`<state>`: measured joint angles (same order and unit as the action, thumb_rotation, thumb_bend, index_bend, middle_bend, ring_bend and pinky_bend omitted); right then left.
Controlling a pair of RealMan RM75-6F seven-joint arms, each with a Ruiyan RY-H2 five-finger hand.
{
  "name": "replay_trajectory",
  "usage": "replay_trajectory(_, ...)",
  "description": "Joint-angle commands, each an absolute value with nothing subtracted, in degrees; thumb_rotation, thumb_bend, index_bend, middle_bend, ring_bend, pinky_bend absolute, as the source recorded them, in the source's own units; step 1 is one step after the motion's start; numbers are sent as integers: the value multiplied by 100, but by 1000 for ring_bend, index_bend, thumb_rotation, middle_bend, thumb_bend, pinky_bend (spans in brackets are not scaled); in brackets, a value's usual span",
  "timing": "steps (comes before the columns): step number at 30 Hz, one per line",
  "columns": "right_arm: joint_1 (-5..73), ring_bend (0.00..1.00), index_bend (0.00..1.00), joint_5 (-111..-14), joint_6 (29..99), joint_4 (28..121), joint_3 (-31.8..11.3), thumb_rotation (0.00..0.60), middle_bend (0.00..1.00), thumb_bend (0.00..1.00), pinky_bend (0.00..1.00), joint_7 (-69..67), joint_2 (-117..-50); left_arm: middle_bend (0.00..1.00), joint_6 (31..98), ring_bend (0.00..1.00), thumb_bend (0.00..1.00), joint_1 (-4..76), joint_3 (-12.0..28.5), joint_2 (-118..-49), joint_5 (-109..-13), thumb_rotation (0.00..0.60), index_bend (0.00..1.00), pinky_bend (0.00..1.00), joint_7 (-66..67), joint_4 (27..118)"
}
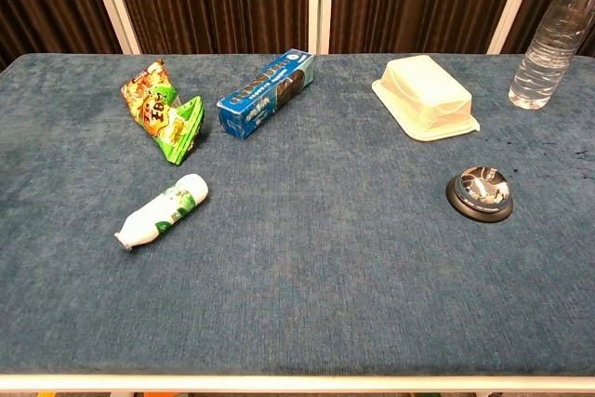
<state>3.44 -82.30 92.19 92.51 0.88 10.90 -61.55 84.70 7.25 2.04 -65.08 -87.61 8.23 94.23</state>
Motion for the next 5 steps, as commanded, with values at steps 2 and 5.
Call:
replay_trajectory(2, 260, 0, 0, -8125, 9070, 9029, -63, 600, 0, 0, 0, 626, -6116, 49, 8480, 0, 20, 720, 194, -6542, -8778, 600, 66, 158, 824, 9380)
replay_trajectory(5, 276, 0, 0, -8109, 8948, 8985, -72, 600, 0, 0, 0, 711, -6174, 49, 8468, 0, 20, 712, 177, -6598, -8768, 600, 66, 158, 815, 9315)
